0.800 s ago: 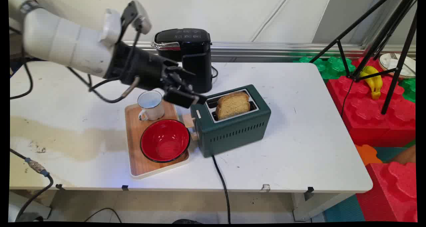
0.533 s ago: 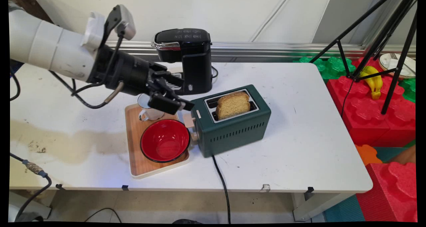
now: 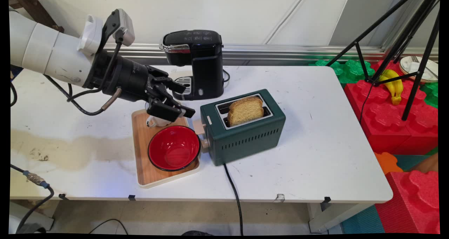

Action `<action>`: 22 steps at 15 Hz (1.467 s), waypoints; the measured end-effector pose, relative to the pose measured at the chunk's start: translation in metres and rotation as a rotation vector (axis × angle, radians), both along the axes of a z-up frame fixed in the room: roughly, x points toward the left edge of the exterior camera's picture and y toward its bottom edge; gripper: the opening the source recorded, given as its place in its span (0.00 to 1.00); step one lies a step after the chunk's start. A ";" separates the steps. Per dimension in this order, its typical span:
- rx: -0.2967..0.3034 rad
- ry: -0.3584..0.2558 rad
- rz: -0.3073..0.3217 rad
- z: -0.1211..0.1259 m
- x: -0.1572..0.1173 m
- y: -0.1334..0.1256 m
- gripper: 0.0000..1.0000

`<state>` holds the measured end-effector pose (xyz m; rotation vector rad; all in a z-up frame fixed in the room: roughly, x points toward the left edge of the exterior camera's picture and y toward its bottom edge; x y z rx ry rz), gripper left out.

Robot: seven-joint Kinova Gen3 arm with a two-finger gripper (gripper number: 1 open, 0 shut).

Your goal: Press the toaster switch

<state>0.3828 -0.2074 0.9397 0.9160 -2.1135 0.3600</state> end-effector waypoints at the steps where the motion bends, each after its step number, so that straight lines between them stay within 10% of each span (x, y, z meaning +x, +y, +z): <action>1: 0.002 -0.001 0.000 -0.001 0.001 0.000 0.00; 22: 0.113 -0.027 0.034 -0.050 -0.014 -0.028 0.00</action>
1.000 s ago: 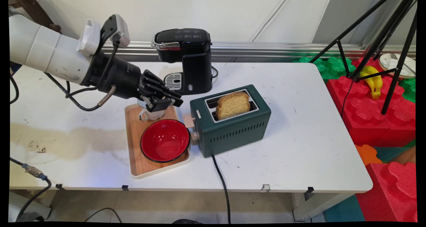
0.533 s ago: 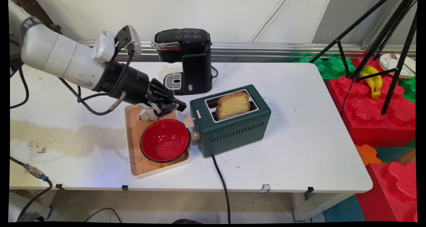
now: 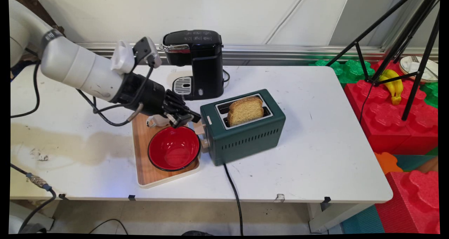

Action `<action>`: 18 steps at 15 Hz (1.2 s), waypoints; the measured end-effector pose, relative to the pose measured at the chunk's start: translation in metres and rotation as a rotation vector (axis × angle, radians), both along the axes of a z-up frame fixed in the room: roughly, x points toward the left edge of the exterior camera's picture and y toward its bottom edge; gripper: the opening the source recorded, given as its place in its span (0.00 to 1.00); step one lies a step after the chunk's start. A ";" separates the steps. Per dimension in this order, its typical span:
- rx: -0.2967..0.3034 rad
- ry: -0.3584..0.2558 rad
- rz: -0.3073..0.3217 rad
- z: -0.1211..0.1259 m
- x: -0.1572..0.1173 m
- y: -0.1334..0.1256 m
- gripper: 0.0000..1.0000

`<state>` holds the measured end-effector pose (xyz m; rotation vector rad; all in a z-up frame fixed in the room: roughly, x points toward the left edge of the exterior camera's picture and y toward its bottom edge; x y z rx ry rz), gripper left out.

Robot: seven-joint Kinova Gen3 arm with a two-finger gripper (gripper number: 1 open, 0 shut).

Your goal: Press the toaster switch

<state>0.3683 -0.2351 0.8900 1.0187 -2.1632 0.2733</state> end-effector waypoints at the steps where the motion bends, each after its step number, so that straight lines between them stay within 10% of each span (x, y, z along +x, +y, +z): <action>1: 0.005 0.001 0.003 -0.003 -0.001 -0.001 0.00; 18: 0.072 -0.020 0.003 -0.053 -0.008 -0.009 0.00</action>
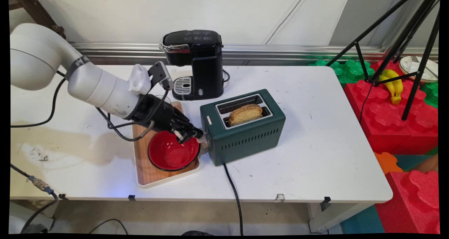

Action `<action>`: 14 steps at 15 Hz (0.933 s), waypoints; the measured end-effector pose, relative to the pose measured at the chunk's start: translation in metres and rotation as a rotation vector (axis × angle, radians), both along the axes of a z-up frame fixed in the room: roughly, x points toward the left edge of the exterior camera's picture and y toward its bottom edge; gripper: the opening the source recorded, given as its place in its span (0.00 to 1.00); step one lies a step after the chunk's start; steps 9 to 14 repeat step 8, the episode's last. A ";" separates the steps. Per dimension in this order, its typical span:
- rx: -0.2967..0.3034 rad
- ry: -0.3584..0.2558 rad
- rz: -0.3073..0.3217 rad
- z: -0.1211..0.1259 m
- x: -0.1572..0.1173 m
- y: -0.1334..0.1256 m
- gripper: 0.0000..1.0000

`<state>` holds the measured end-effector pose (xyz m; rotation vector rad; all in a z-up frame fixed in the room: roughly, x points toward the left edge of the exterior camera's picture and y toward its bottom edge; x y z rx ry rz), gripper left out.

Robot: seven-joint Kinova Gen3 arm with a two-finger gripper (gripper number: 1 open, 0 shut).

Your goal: Press the toaster switch

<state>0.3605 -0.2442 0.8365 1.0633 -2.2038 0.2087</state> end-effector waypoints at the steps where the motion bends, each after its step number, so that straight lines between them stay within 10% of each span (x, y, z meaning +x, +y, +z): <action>1: 0.002 -0.001 -0.002 -0.002 0.000 0.000 0.00; 14: 0.009 -0.005 -0.011 -0.012 -0.002 0.001 0.00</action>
